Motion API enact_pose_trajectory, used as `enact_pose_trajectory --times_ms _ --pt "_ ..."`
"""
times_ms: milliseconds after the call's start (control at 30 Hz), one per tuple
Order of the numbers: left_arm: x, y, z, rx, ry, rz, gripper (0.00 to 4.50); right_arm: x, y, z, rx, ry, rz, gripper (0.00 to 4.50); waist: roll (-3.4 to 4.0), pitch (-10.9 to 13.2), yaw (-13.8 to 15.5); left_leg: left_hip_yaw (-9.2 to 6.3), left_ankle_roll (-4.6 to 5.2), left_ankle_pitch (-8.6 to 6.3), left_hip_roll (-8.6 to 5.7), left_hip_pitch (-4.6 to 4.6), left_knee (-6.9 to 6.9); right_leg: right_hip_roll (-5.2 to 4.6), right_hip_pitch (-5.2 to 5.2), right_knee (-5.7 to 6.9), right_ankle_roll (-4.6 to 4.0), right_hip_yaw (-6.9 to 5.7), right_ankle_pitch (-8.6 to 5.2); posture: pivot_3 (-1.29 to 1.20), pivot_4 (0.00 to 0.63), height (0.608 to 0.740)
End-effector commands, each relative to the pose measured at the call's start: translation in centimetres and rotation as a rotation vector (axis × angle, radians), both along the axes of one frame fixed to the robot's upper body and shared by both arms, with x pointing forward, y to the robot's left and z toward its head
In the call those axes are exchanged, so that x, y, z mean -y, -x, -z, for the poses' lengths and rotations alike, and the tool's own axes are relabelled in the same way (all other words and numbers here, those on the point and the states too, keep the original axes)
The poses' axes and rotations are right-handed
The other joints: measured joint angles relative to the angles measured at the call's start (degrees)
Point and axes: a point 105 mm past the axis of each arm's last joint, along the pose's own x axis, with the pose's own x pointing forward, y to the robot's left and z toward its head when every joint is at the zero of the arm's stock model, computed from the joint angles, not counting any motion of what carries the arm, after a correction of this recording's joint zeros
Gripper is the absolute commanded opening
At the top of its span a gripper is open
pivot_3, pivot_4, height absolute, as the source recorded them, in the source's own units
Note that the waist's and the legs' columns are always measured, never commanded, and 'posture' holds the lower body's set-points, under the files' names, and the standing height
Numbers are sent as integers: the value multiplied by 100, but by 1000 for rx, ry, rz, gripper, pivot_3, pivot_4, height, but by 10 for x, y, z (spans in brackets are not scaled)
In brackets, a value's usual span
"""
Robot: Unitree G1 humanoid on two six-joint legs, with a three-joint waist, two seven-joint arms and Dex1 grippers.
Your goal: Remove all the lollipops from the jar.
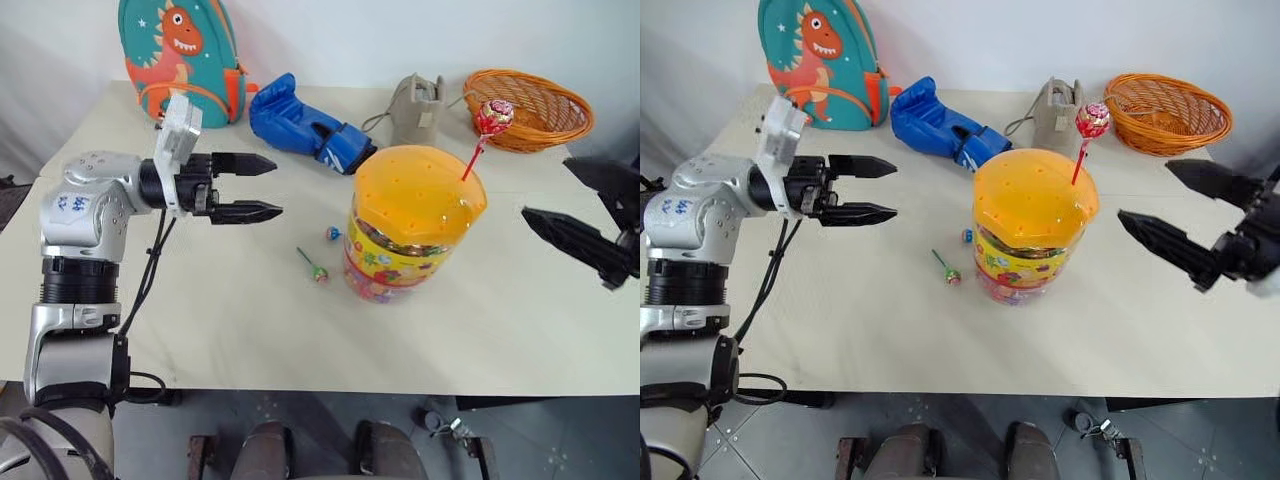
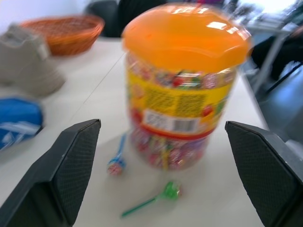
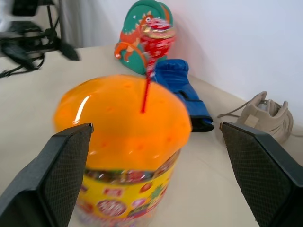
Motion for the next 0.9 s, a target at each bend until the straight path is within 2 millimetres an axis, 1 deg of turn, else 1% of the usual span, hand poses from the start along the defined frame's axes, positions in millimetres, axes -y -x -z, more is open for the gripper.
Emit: enact_pose_trajectory --times_ms 33,100,167,233,300,400,567,667,900 --pt "-8 13 -18 131 107 80 4471 -3 -16 3 -56 35 -27 4500 1 3 -26 -1 0 0 0 -2 -1 -1 -1 0 0 -1 0 0 150 740" --pt "-13 17 -18 142 136 100 4471 -8 -22 -4 -49 4 -70 4500 12 9 -46 0 0 0 1 -3 1 0 -2 -2 0 -2 0 0 150 740" --pt "-20 24 -17 148 173 144 4471 -14 -26 -4 -61 24 -121 4500 17 11 -50 1 0 0 0 -3 0 -1 -3 -1 0 -2 0 0 150 740" --pt "-24 28 -11 140 152 156 4471 -19 -31 -8 -44 17 -158 4500 18 12 -54 1 0 0 1 -3 -2 0 -4 -1 0 -3 0 0 150 740" --pt "-26 30 -8 133 136 158 4471 -24 -34 -14 -34 1 -195 4500 18 12 -58 2 0 0 1 -4 -1 0 -5 -1 0 -3 0 0 150 740" --pt "-28 33 -8 134 139 161 4471 -28 -38 -17 -33 9 -227 4500 19 13 -38 1 0 0 1 -7 -1 0 -8 -1 0 -3 0 0 150 740" --pt "-28 34 -5 152 135 130 4471 -45 -55 -20 -32 11 -287 4500 19 13 -62 4 2 -1 -1 -10 3 -5 -9 -1 3 -2 2 0 150 740" --pt "-27 34 -6 158 142 122 4500 -48 -57 -29 -7 -29 -306 3921 20 13 -53 4 2 -1 0 -11 1 -4 -13 1 2 -3 1 0 150 740" --pt "-26 37 -7 163 145 135 4500 -49 -55 -38 6 -44 -303 1559 20 13 -58 4 3 -2 -1 -16 0 -5 -16 0 2 -5 1 0 150 740"
